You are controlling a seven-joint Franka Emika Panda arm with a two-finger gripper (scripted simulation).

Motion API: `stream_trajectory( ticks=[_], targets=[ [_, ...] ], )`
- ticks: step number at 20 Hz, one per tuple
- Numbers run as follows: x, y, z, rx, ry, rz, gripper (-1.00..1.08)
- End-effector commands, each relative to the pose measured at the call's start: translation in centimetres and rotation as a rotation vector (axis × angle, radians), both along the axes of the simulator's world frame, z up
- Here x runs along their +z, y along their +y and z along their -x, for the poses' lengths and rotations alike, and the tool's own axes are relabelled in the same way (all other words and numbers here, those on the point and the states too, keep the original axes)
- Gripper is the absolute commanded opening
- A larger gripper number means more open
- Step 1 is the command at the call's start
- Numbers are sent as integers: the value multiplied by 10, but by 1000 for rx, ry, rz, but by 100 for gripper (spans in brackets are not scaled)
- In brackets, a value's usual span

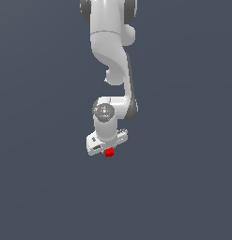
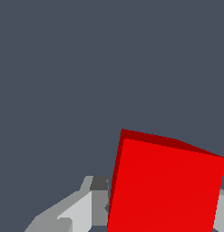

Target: Pick up the red cube and move it to a goal position.

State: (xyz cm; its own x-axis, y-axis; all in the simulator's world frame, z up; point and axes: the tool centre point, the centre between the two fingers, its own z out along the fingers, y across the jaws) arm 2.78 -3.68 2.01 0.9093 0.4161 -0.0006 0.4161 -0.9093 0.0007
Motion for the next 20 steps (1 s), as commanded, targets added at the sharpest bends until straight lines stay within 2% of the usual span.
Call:
stream_trajectory(
  ticks=[1, 13, 20],
  targets=[
    [0, 7, 8, 1, 0, 0, -100],
    [1, 52, 69, 1, 0, -1, -100],
    [1, 70, 92, 2, 0, -1, -100]
  ],
)
